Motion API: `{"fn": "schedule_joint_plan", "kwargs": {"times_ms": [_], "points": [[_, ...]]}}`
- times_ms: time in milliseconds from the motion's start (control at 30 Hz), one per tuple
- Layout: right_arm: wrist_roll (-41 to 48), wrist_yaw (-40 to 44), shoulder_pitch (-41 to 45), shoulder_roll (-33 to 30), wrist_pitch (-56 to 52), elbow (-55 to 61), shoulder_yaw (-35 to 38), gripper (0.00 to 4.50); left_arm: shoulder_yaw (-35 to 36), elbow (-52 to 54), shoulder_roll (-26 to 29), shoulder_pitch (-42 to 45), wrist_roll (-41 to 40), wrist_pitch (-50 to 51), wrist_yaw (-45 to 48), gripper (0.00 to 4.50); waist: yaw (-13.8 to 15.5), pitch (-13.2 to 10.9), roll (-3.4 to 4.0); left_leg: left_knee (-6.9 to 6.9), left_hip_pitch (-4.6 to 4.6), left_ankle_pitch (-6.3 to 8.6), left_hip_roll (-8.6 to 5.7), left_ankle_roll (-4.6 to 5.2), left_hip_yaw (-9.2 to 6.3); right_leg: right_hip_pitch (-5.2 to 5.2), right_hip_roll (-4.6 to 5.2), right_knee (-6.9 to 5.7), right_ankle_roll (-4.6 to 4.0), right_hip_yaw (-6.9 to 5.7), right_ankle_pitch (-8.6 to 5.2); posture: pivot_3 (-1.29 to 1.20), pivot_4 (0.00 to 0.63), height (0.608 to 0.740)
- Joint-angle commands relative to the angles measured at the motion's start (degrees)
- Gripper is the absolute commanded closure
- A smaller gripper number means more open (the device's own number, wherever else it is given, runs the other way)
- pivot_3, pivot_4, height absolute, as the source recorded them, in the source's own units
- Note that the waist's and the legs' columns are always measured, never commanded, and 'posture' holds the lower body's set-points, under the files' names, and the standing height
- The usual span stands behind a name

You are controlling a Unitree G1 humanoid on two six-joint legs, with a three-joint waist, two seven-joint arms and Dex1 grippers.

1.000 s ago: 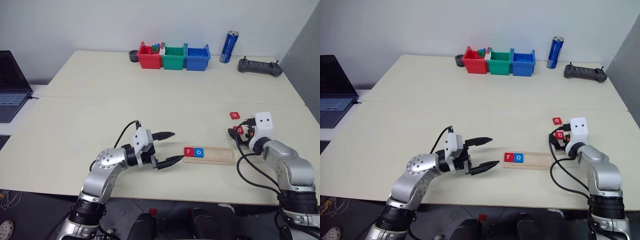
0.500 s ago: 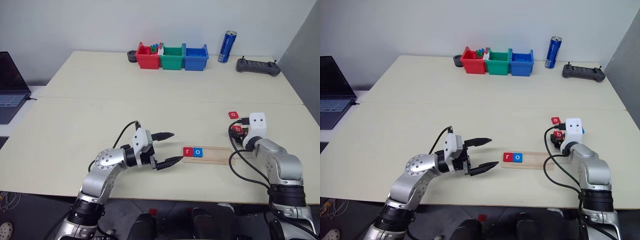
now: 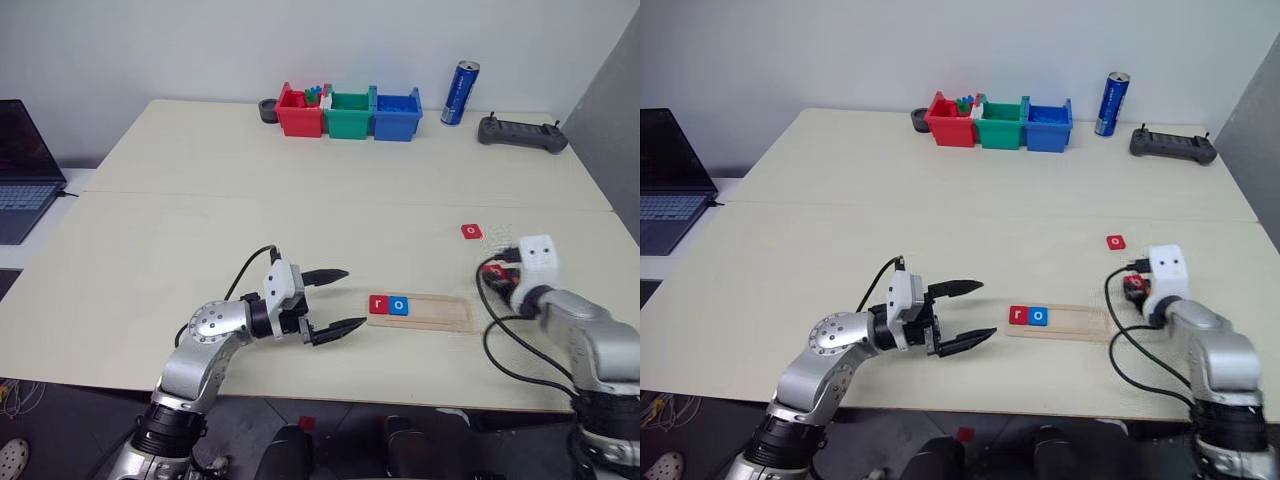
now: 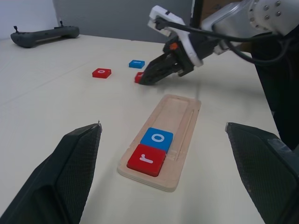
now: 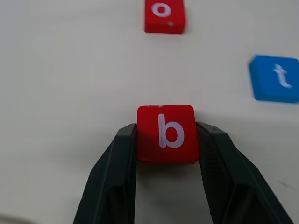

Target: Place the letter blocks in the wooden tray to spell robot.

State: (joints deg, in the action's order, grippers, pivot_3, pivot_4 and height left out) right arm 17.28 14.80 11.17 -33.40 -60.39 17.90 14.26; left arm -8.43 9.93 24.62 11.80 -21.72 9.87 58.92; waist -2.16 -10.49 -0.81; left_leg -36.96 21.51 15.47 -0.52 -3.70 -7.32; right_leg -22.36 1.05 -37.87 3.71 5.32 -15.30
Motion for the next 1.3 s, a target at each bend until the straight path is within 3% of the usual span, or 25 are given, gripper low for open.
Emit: {"fn": "schedule_joint_plan", "kwargs": {"times_ms": [33,167,333,700,1000,1167,1300], "points": [[3.20,2.14,-2.27,-2.49,-6.18,7.82,6.04,3.03,-0.35,2.03,0.33,0.42,-1.28,-0.50,1.21,0.00,0.04,0.00,0.00,0.00,0.00,0.00,0.01,0.00,-0.01,0.00,-0.01,0.00,0.00,-0.01,0.00,0.00,0.150,0.740],[4.78,1.23,-5.62,-1.62,-14.22,15.27,10.34,3.03,-0.57,2.40,0.56,-0.01,-1.73,-0.28,2.12,0.00,-0.18,0.01,0.01,0.01,-0.03,0.00,0.07,0.00,0.03,0.00,-0.08,0.00,0.00,0.03,-0.01,0.00,0.150,0.740],[4.82,-1.79,-7.05,5.08,-21.20,21.72,11.20,3.03,-0.60,1.65,0.59,-0.06,-1.78,-0.57,2.83,0.00,-0.23,0.00,0.01,0.01,-0.04,0.00,0.08,0.00,0.04,0.00,-0.09,0.00,0.02,0.04,-0.03,0.00,0.150,0.740],[2.54,-5.63,-10.00,12.40,-23.17,25.56,8.09,3.03,-0.08,-0.18,0.47,0.84,-1.21,-1.40,3.38,0.00,-0.18,0.01,0.02,0.02,-0.02,0.00,0.08,0.00,0.02,0.00,-0.07,0.07,0.15,0.02,-0.11,0.00,0.150,0.740],[1.47,-4.72,-10.33,11.89,-22.26,25.91,8.69,0.03,-0.26,0.40,0.69,0.61,-1.26,-1.12,3.25,0.00,-0.13,0.01,0.02,0.02,-0.02,0.00,0.07,0.00,0.02,0.02,-0.07,0.11,0.19,0.01,-0.14,0.00,0.150,0.740],[0.97,-4.49,-6.82,8.96,-21.42,26.17,9.43,0.03,-0.18,0.10,0.84,0.71,-1.33,-1.13,3.51,0.00,-0.24,0.01,0.03,0.02,-0.02,0.00,0.07,0.00,0.04,0.01,-0.07,0.11,0.18,0.02,-0.13,0.00,0.150,0.740],[2.45,0.25,-1.55,1.59,-16.85,22.22,8.98,0.03,-0.26,-0.14,0.86,1.06,-1.33,-1.13,3.75,0.00,-0.28,-0.01,0.04,0.02,-0.03,0.00,0.07,0.00,0.06,0.00,-0.07,0.12,0.21,0.03,-0.15,0.00,0.150,0.740]]}}
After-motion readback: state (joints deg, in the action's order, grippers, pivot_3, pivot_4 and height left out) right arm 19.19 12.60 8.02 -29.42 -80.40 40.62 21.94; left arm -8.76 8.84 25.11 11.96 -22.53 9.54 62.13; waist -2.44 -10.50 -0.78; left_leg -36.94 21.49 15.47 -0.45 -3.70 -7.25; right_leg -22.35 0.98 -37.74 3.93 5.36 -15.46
